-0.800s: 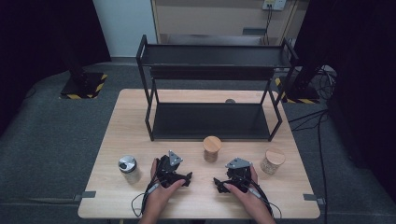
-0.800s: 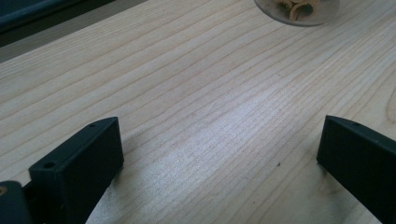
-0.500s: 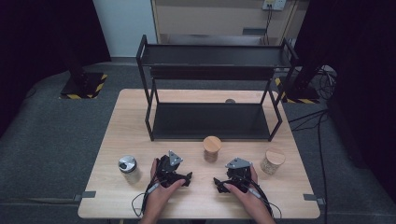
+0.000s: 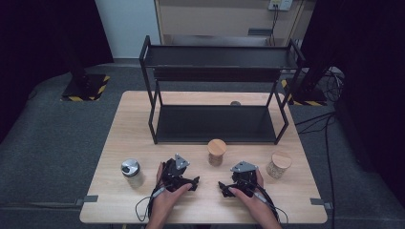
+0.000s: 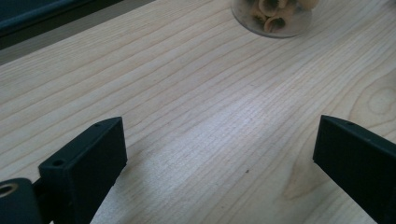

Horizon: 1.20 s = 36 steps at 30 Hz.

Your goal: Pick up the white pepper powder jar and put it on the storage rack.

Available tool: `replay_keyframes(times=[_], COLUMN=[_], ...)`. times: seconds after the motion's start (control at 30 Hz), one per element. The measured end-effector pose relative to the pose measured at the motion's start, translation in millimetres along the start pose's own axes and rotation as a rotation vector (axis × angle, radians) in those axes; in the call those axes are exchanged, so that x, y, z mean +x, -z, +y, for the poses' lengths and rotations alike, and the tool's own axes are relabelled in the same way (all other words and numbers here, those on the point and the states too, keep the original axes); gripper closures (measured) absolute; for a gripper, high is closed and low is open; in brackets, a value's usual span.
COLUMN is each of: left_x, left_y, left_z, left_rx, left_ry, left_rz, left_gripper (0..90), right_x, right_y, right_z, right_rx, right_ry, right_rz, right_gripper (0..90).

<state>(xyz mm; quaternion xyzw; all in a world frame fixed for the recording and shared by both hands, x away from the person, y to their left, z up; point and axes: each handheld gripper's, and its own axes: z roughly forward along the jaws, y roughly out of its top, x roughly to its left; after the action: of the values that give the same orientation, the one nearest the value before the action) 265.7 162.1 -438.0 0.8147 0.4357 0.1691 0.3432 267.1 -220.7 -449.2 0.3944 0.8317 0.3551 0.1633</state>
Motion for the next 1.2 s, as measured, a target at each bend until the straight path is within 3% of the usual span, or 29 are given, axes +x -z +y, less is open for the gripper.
replay_keyframes(times=[1.2], left_x=[1.2], left_y=[52.0], left_z=[17.5], left_rx=[-0.043], left_ry=[-0.041], left_rz=[0.009], left_gripper=[2.4], right_x=[1.4], right_y=[0.3], right_z=[-0.2], right_rx=[0.0], right_ry=[-0.005], right_rz=[-0.005], right_gripper=[0.4])
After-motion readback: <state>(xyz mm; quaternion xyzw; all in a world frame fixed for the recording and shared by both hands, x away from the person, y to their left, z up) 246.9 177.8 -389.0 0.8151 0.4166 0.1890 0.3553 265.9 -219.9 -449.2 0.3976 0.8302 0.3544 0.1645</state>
